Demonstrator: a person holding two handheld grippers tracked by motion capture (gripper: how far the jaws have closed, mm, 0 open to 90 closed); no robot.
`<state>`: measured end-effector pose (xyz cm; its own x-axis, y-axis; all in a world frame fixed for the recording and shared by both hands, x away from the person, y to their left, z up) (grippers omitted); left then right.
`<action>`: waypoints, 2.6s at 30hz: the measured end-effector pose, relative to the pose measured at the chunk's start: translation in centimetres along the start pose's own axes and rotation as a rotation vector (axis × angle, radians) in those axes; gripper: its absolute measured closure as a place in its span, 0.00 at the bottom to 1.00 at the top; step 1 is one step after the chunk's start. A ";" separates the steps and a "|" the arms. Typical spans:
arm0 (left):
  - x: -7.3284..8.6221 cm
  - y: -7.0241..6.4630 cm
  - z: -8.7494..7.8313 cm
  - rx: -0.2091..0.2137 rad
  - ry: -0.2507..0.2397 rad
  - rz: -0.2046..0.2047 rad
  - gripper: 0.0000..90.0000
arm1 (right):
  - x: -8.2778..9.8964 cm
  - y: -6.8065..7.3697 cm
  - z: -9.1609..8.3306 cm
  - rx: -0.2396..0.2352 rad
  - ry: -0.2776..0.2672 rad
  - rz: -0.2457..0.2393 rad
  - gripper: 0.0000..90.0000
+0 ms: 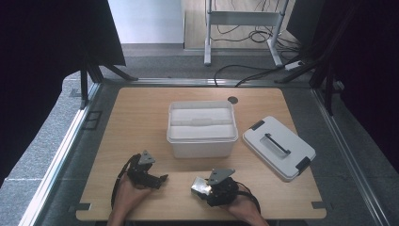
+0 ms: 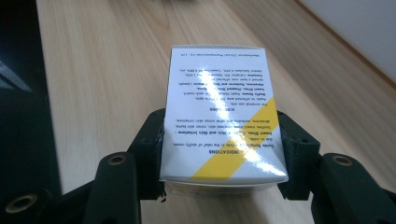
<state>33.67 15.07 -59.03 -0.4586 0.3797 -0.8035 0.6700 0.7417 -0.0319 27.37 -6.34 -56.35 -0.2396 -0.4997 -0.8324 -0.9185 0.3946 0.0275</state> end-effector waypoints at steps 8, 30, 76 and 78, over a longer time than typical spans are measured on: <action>0.0 0.0 0.0 0.000 0.001 0.001 0.00 | 2.4 0.5 -3.6 0.014 0.003 0.020 0.50; -0.6 -0.3 -0.1 0.041 0.006 0.022 0.00 | -1.1 -2.7 -6.6 0.025 -0.087 0.092 0.23; -9.8 -3.3 0.6 0.179 -0.081 0.075 0.00 | -2.9 -12.8 -5.9 0.184 -0.154 0.135 0.15; -9.5 -3.8 0.1 0.180 -0.071 0.091 0.00 | -2.7 -12.2 -6.2 0.182 -0.154 0.126 0.15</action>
<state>35.52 8.61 -51.37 -0.3532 0.3963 -0.8475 0.8031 0.5930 -0.0574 37.23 -14.55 -51.05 -0.2854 -0.3203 -0.9033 -0.8092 0.5856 0.0480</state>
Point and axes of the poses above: each handheld gripper's, and its own axes: z roughly forward along the jaws, x roughly out of its underside, y roughly to its left, the point moved 9 cm from there along z, roughly forward along the jaws, and after that the axes turned 12 degrees about -y, right-handed, at the moved point
